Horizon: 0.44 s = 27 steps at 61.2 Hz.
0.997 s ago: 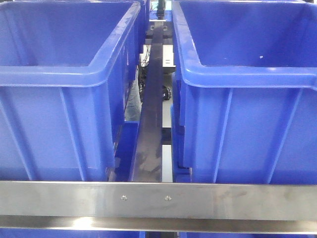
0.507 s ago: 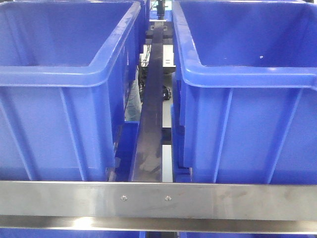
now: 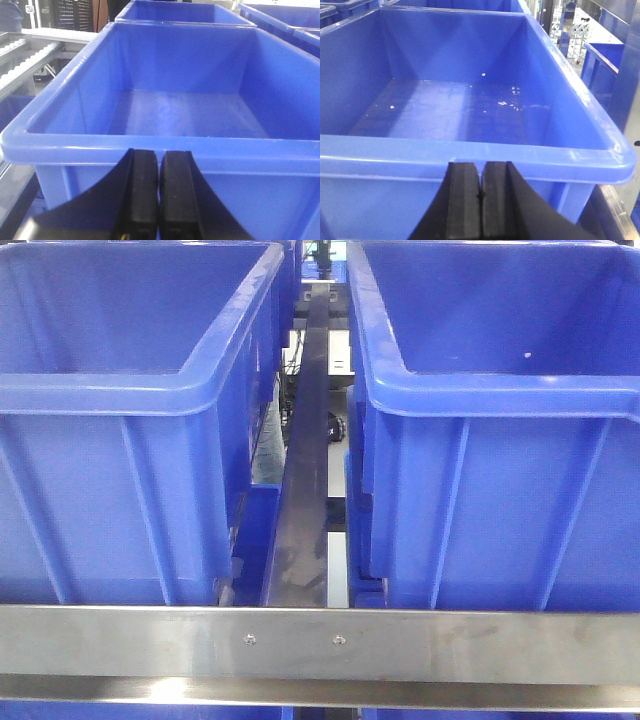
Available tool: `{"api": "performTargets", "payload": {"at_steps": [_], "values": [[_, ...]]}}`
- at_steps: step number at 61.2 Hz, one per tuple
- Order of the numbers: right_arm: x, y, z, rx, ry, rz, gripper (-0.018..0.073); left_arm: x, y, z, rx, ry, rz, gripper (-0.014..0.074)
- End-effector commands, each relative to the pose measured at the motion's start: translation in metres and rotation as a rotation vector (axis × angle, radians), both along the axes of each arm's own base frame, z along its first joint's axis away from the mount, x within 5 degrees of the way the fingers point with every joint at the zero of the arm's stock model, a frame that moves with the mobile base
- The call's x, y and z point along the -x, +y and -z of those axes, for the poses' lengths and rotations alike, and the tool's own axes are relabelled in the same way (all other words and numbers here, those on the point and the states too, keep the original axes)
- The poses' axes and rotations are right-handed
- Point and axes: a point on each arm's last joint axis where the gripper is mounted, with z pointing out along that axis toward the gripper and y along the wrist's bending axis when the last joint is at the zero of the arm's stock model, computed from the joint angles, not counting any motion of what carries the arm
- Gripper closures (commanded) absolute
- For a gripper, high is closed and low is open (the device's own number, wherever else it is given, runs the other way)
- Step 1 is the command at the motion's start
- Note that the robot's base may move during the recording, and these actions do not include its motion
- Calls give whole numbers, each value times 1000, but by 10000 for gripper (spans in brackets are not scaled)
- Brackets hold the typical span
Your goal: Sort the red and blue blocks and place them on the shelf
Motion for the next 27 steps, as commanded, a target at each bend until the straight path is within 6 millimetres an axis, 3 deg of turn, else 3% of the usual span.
{"api": "performTargets", "payload": {"at_steps": [1, 27], "values": [[4, 0, -18, 5, -137, 5, 505, 0, 1, 1, 19, -67, -2, 474], [4, 0, -18, 5, -137, 5, 505, 0, 1, 1, 19, -67, -2, 474]]}}
